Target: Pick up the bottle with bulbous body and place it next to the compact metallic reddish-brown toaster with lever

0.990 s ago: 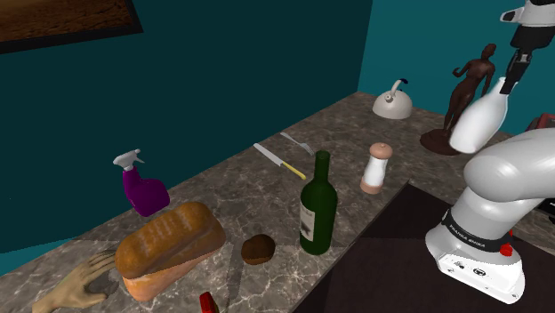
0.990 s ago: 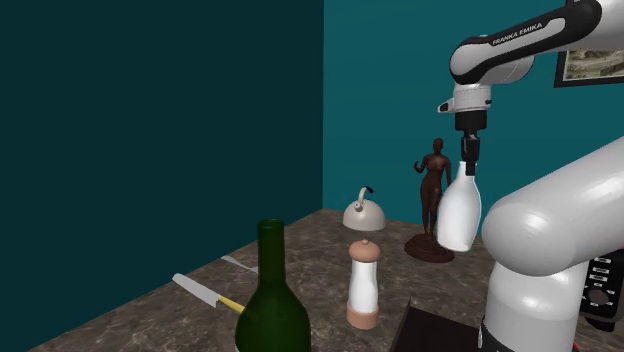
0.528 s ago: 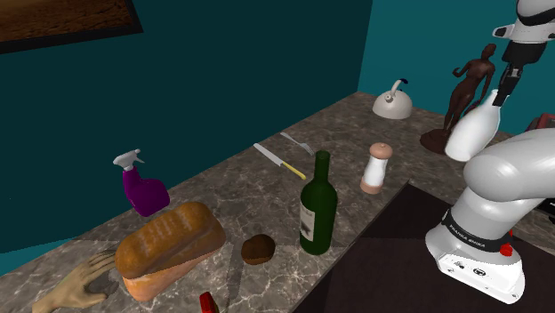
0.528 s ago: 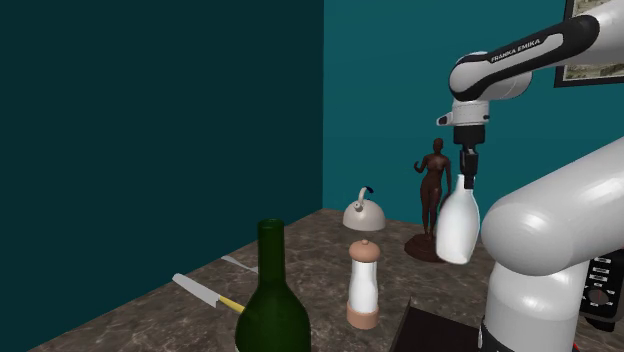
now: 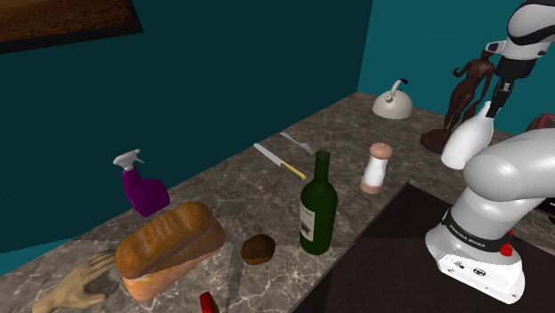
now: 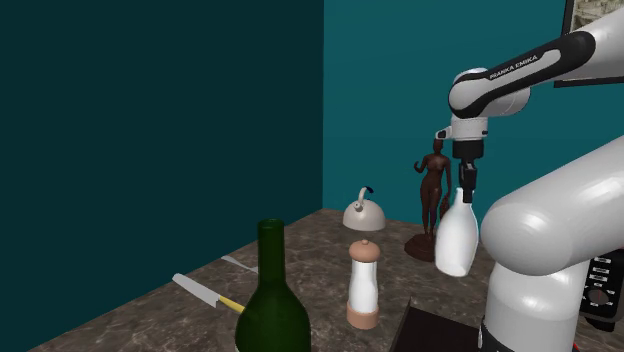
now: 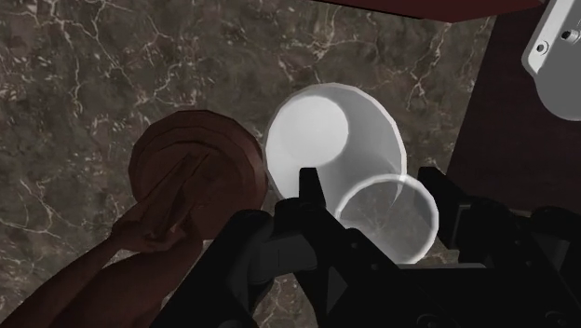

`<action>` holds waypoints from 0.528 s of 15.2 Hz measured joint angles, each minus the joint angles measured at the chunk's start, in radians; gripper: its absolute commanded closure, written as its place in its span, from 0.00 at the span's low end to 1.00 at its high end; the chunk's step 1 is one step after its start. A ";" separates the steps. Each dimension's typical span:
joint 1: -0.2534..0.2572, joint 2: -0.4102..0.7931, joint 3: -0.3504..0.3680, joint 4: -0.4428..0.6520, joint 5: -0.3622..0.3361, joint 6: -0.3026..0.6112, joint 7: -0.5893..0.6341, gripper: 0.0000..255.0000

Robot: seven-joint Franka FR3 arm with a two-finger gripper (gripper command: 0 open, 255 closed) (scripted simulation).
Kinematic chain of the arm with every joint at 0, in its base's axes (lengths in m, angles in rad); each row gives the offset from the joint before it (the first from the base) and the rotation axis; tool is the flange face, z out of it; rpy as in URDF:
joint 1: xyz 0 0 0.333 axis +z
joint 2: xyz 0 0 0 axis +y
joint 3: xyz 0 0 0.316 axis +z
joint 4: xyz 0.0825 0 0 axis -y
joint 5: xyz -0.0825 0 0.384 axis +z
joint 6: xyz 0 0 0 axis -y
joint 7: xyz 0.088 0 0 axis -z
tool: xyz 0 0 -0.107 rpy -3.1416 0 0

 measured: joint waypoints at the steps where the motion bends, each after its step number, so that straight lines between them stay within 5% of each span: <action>1: -0.001 0.000 -0.003 -0.005 -0.003 0.005 0.000 1.00; 6: -0.003 -0.002 -0.005 -0.012 -0.006 0.010 0.001 1.00; 7: -0.003 -0.002 -0.005 -0.012 -0.006 0.010 0.001 0.00; 8: -0.003 -0.002 -0.005 -0.012 -0.006 0.010 0.001 0.00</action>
